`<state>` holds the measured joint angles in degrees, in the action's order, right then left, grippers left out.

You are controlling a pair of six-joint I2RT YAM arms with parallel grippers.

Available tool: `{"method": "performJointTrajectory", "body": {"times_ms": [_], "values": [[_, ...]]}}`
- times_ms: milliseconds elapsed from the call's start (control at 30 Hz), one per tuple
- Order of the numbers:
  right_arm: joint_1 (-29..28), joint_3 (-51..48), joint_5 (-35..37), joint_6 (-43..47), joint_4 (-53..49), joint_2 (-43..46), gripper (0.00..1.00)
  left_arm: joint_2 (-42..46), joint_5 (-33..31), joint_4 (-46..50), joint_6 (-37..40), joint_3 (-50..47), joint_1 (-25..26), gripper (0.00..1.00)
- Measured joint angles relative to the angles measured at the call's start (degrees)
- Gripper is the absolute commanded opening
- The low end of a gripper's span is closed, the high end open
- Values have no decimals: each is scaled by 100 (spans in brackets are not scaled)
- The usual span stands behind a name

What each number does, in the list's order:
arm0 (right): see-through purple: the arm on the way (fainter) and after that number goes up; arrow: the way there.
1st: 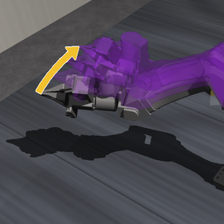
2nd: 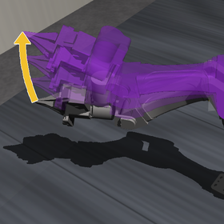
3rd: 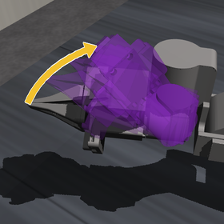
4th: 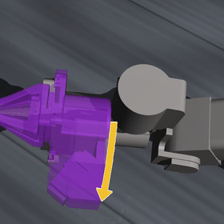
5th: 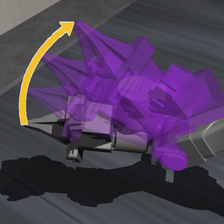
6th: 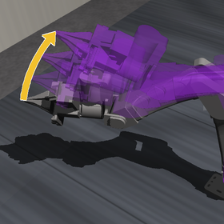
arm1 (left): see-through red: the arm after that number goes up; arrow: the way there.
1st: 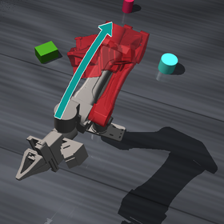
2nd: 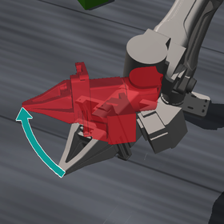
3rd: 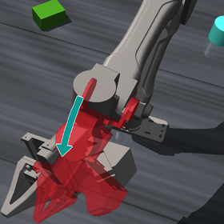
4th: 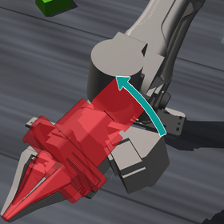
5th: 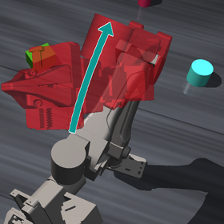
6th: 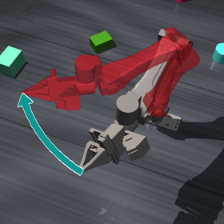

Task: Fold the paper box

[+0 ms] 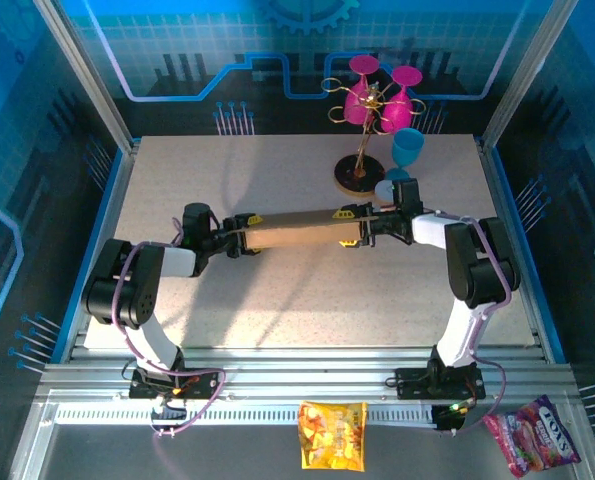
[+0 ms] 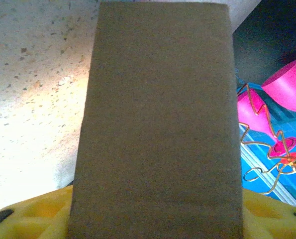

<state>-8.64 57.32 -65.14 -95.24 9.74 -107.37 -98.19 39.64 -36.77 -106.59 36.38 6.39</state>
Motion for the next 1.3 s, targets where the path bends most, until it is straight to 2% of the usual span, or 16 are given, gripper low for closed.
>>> {"method": "performJointTrajectory", "body": {"times_ms": [67,167,333,467,567,833,900,1000,1133,1300], "values": [[9,-31,-11,-103,101,-7,38,17,-39,2,-9,-33,17,39],[11,-72,-46,-197,251,-13,49,116,-94,22,-50,-87,22,30],[44,-61,13,-79,273,-7,65,444,-262,431,-232,-109,76,23],[225,52,262,520,-452,142,71,940,-385,1224,-323,-109,96,15],[398,363,518,1228,-1429,404,73,1386,-518,1963,-352,-81,66,14],[855,1266,1241,2887,-3486,1279,73,1834,-695,3648,-387,291,-179,13],[949,1480,1517,3283,-3858,1381,68,1834,-710,4030,-343,354,-225,13],[968,1847,2111,4004,-4385,1506,55,1834,-680,4607,-256,514,-326,14],[673,2264,3198,5377,-4787,1860,42,1834,-643,5270,-15,855,-533,14],[-332,2262,4286,7541,-4784,2483,40,1834,-570,5901,328,1099,-831,15]]}}
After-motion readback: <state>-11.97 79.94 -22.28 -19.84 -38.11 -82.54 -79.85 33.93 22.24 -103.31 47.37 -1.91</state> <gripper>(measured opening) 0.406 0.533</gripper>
